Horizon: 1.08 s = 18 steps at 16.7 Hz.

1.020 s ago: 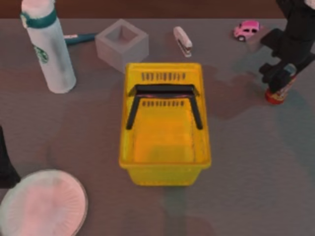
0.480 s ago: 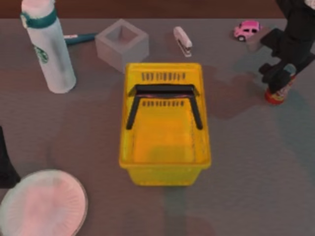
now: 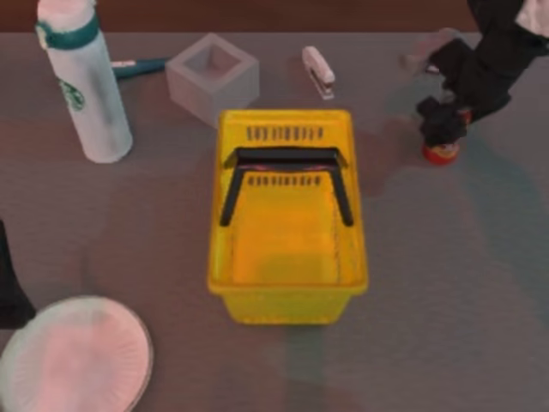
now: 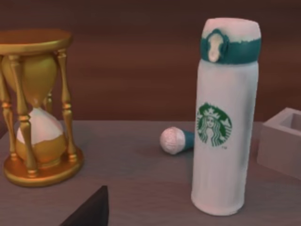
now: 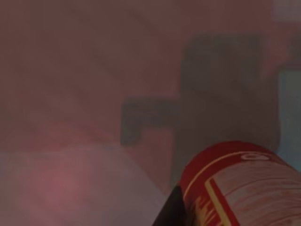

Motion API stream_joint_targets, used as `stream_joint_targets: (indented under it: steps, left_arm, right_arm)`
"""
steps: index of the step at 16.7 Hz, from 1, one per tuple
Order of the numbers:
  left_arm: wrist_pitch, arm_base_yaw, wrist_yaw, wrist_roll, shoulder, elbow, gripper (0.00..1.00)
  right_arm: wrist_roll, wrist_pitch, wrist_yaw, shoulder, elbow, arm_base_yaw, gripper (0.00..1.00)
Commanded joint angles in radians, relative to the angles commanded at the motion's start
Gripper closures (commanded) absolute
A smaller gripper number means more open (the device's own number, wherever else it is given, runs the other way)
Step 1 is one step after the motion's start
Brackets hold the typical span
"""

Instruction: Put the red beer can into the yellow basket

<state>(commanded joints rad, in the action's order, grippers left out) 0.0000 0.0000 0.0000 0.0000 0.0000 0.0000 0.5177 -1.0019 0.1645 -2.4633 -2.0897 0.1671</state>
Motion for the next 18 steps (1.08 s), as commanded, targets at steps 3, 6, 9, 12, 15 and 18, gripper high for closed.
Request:
stream_joint_targets:
  steps: [3,6,9,12,15,18]
  left_arm:
    - [0.0,0.0,0.0,0.0,0.0,0.0,0.0]
    - [0.0,0.0,0.0,0.0,0.0,0.0,0.0]
    - [0.0,0.0,0.0,0.0,0.0,0.0,0.0]
    - [0.0,0.0,0.0,0.0,0.0,0.0,0.0]
    - [0.0,0.0,0.0,0.0,0.0,0.0,0.0]
    - [0.0,0.0,0.0,0.0,0.0,0.0,0.0]
  right_arm:
    - [-0.077,0.241,0.139,0.037,0.095,0.023,1.0]
    - [-0.165,0.538,0.298,0.093,0.207,0.05,1.0]
    - [-0.259,0.871,0.466,0.16,0.33,0.078,1.0]
    - [-0.352,1.201,0.63,0.23,0.46,0.105,1.0]
    - [-0.439,1.479,0.776,0.295,0.585,0.129,1.0]
    - [-0.508,1.668,0.887,0.351,0.687,0.146,1.0]
